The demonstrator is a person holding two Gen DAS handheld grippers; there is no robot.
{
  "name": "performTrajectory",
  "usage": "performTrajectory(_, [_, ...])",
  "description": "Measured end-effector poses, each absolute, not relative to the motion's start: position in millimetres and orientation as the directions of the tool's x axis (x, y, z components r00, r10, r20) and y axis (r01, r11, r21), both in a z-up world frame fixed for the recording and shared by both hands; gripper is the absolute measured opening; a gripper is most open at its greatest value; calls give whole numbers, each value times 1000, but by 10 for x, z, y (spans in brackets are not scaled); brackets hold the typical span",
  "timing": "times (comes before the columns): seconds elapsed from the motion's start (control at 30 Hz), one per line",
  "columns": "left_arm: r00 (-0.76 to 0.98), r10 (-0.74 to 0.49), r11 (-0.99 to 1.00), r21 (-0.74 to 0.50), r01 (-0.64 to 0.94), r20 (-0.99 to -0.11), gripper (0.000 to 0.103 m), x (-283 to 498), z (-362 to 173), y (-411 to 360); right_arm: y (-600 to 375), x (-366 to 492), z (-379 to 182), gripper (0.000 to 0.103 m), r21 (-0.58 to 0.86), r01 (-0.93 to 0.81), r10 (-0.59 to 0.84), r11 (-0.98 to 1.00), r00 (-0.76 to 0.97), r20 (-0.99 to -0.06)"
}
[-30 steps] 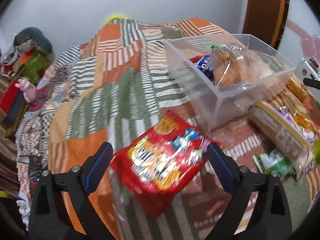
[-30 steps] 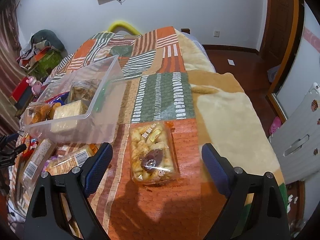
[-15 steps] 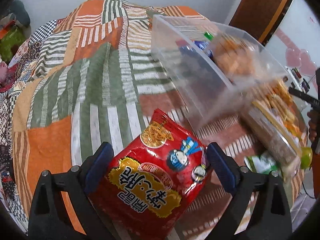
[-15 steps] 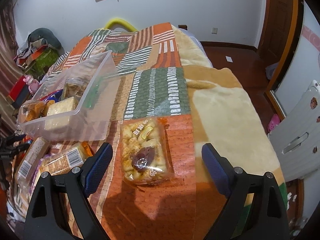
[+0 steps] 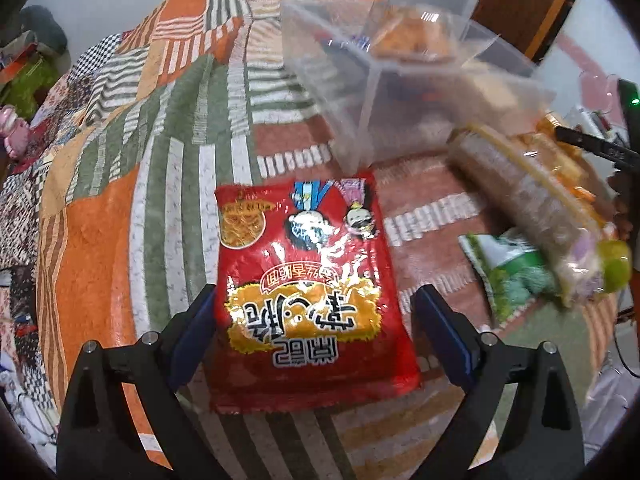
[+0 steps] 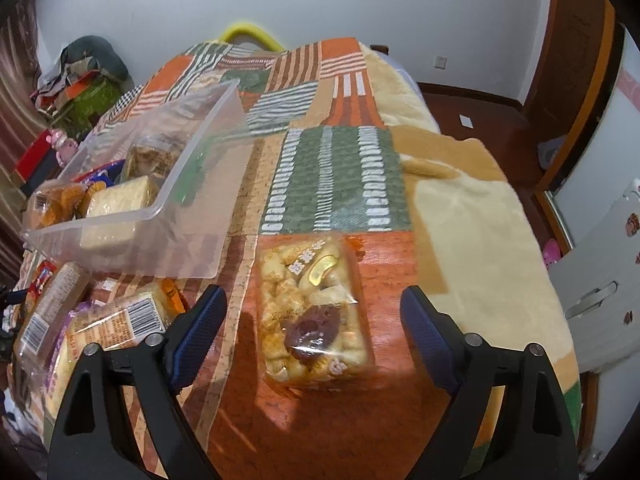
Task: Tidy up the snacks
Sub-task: 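Grasp the red noodle-snack bag with the left gripper while the right grasps the tub of puffs, then carry both snacks over the clear box and release them inside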
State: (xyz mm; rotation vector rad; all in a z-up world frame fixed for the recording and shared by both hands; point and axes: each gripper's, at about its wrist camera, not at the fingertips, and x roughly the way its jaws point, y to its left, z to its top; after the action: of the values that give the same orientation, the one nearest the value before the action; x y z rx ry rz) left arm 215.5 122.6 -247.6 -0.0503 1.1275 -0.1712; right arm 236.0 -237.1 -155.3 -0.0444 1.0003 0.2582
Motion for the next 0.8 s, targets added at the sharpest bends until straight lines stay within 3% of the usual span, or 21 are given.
performTrajectory(0.13, [459, -153, 988, -147, 49, -875, 96, 2207, -2501, 1269, -2303, 2341, -1625, 59, 57, -252, 180, 966, 495, -850])
performTrajectory(0.2, [480, -135, 990, -141, 23, -867, 90, 2210, -2503, 1274, -2288, 2314, -1622, 44, 42, -262, 173, 964, 504, -846])
performTrajectory(0.37, [508, -101, 993, -114, 5, -855, 65, 2136, -2444, 1240, -2290, 2243, -1588, 43, 34, -272, 176, 962, 517, -838])
performTrajectory(0.8, [634, -36, 993, -98, -64, -773, 65, 1947, -1800, 1327, -2249, 2096, -1129, 42, 44, -286, 219, 957, 615, -758])
